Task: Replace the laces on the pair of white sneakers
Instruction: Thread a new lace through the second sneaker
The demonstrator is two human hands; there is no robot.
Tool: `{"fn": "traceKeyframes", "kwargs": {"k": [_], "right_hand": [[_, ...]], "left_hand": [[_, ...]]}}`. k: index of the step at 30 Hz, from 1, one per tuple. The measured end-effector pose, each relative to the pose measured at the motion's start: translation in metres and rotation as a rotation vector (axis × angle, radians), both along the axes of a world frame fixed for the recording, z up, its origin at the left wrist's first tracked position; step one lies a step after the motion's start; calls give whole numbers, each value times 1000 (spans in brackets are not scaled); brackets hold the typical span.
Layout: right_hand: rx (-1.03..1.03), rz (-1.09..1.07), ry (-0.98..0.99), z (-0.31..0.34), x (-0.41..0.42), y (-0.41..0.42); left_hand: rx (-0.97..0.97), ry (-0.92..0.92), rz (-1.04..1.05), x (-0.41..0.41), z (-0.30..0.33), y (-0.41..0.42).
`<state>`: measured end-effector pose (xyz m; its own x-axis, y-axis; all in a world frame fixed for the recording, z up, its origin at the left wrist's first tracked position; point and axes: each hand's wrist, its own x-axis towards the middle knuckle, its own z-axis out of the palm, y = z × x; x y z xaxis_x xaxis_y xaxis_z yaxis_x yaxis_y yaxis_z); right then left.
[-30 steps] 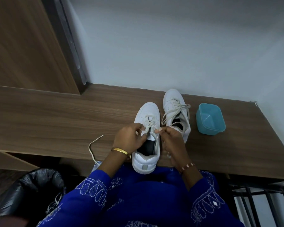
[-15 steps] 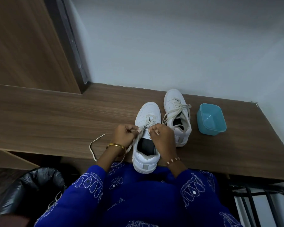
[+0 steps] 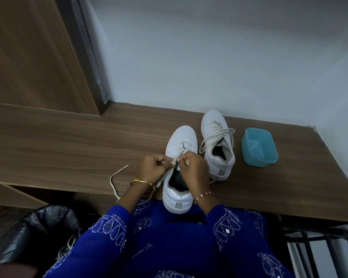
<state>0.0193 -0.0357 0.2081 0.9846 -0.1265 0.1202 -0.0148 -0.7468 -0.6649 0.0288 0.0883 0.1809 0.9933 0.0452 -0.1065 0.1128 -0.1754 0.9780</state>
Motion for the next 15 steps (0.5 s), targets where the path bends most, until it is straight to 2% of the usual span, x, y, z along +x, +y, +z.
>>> {"fn": "traceKeyframes", "kwargs": {"k": [12,15], "right_hand": [[104,72,106,4,8,-9],[69,11,18,10,12,-20]], "left_hand": [[56,42,131,12,2,-14],[49,42,211,13,1,-9]]}}
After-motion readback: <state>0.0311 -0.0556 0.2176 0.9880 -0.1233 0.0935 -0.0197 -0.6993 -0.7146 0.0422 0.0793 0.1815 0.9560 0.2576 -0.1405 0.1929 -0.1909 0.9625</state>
